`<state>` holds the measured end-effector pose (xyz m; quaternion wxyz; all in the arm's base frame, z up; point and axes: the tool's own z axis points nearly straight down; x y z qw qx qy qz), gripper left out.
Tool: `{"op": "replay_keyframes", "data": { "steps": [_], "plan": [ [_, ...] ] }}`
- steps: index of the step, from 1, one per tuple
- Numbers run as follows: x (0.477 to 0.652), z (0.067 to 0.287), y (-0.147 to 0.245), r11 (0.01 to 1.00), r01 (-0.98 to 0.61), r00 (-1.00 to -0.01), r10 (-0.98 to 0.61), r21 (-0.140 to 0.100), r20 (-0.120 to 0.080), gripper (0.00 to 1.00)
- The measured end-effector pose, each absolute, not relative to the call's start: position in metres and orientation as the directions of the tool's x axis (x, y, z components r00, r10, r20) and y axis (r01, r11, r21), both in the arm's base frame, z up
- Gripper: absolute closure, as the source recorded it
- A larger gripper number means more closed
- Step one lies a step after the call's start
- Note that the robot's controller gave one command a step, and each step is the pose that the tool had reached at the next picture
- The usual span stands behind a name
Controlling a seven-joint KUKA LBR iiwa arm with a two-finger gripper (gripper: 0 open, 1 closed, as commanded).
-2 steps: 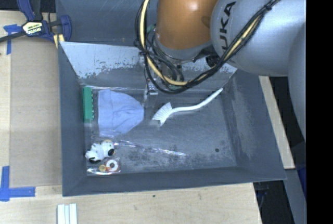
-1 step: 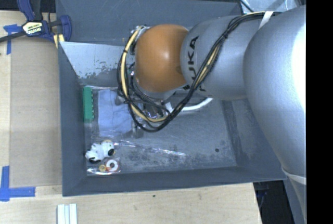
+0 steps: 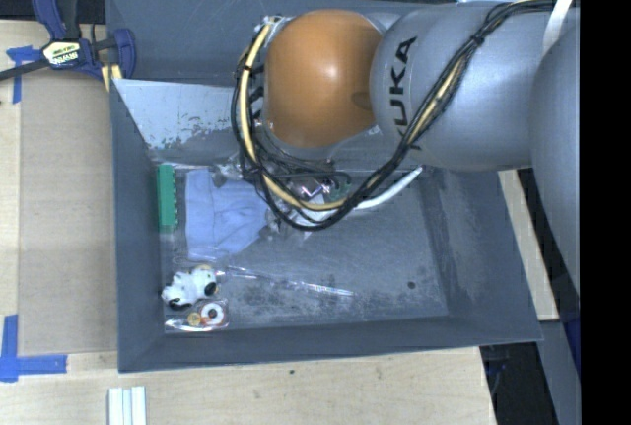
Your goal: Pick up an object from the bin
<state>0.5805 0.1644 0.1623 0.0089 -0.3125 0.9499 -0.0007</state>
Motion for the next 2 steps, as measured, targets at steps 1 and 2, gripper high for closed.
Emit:
{"op": "replay_keyframes", "data": {
  "steps": [1,2],
  "plan": [
    [0.577,0.1,0.218,0.76,-0.65,-0.76,-0.65,0.002,0.0,0.0],
    [0.601,0.071,0.179,0.491,-0.871,-0.491,-0.871,-0.015,-0.013,0.0]
  ]
}}
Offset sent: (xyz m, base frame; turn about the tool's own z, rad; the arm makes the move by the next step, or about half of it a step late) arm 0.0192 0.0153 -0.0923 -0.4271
